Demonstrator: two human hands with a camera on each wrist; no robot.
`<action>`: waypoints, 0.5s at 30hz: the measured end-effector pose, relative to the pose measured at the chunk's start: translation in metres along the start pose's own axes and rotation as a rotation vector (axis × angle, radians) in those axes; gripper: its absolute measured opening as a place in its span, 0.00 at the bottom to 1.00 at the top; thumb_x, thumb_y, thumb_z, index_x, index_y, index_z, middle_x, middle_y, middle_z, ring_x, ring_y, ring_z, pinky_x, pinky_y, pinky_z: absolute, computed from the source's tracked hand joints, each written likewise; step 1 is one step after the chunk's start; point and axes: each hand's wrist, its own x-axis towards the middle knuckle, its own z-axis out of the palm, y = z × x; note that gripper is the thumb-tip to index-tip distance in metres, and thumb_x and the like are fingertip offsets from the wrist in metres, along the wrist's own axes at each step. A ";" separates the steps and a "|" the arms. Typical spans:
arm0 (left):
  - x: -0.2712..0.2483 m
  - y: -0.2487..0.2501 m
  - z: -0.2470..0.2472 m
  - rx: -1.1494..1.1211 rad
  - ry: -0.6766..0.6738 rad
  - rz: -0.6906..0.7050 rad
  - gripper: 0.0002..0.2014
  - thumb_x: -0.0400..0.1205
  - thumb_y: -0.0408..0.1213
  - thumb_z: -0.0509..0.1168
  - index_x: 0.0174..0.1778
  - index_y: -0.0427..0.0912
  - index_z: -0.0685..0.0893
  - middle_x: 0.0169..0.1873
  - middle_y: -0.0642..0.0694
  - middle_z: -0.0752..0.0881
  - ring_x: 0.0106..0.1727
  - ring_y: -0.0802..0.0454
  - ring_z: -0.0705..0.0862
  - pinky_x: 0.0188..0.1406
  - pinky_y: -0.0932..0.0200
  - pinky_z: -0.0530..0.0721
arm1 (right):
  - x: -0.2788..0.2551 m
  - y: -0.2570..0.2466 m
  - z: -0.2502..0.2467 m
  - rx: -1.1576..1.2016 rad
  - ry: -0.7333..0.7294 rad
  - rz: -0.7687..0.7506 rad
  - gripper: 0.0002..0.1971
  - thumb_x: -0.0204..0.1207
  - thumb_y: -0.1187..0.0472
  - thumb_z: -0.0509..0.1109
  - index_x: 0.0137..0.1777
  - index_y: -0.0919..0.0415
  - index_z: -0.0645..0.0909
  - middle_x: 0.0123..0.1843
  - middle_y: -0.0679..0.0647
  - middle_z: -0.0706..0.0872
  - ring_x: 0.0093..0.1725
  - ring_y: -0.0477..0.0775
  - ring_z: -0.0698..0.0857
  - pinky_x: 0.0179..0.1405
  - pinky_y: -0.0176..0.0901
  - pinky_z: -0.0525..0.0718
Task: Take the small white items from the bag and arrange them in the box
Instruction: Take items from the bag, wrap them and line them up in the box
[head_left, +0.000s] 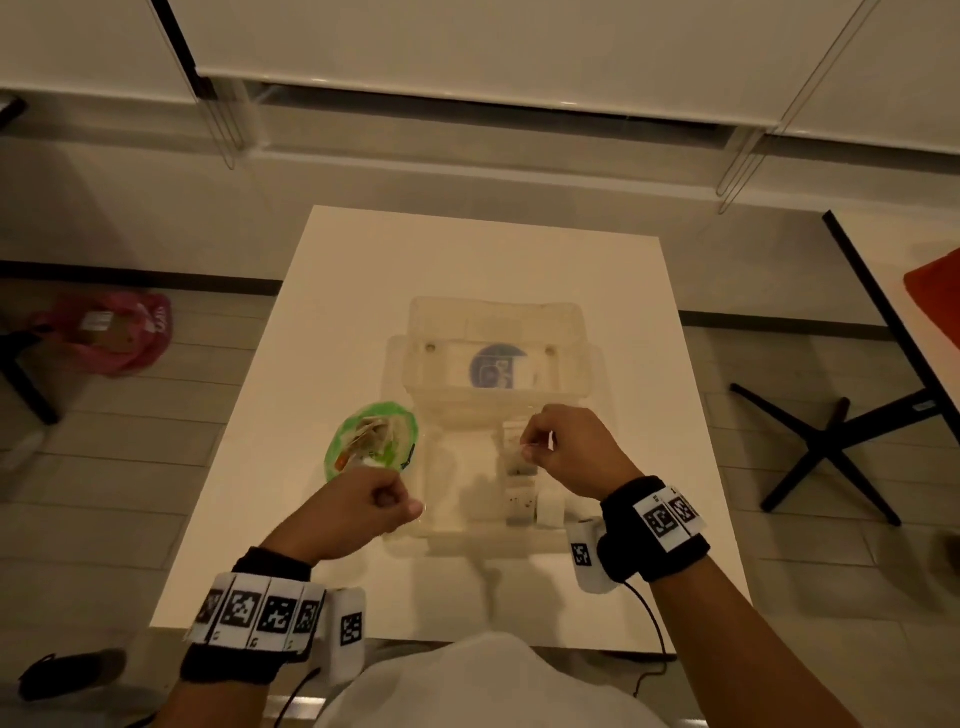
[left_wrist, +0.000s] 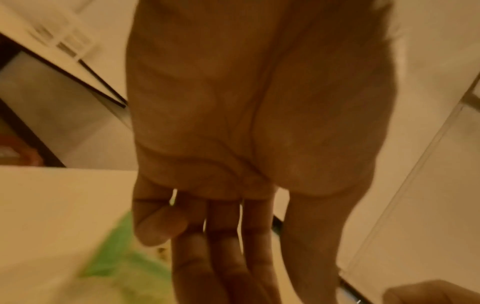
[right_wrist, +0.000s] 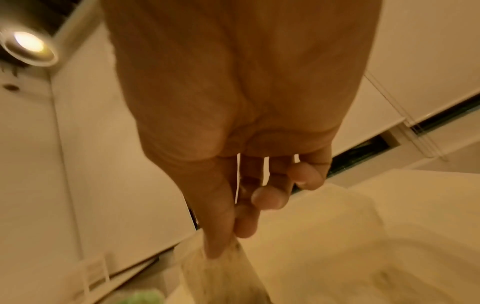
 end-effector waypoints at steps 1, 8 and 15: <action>-0.002 -0.013 0.000 0.065 -0.053 -0.053 0.14 0.82 0.51 0.71 0.39 0.44 0.86 0.30 0.50 0.88 0.32 0.61 0.83 0.42 0.58 0.82 | 0.000 0.007 0.006 -0.023 -0.035 0.028 0.04 0.76 0.64 0.72 0.44 0.56 0.88 0.37 0.39 0.79 0.37 0.39 0.76 0.40 0.33 0.71; -0.027 -0.091 0.019 0.322 -0.273 -0.397 0.19 0.87 0.48 0.63 0.30 0.46 0.85 0.28 0.51 0.86 0.22 0.62 0.78 0.29 0.69 0.75 | 0.000 0.039 0.055 -0.161 -0.297 0.164 0.07 0.76 0.61 0.72 0.51 0.56 0.90 0.52 0.51 0.91 0.54 0.52 0.86 0.50 0.39 0.79; -0.055 -0.172 0.064 0.258 -0.329 -0.617 0.13 0.84 0.41 0.64 0.41 0.39 0.90 0.41 0.40 0.93 0.45 0.45 0.91 0.41 0.65 0.82 | 0.002 0.048 0.075 -0.321 -0.312 0.178 0.09 0.78 0.59 0.69 0.53 0.54 0.90 0.54 0.51 0.91 0.55 0.56 0.87 0.56 0.45 0.84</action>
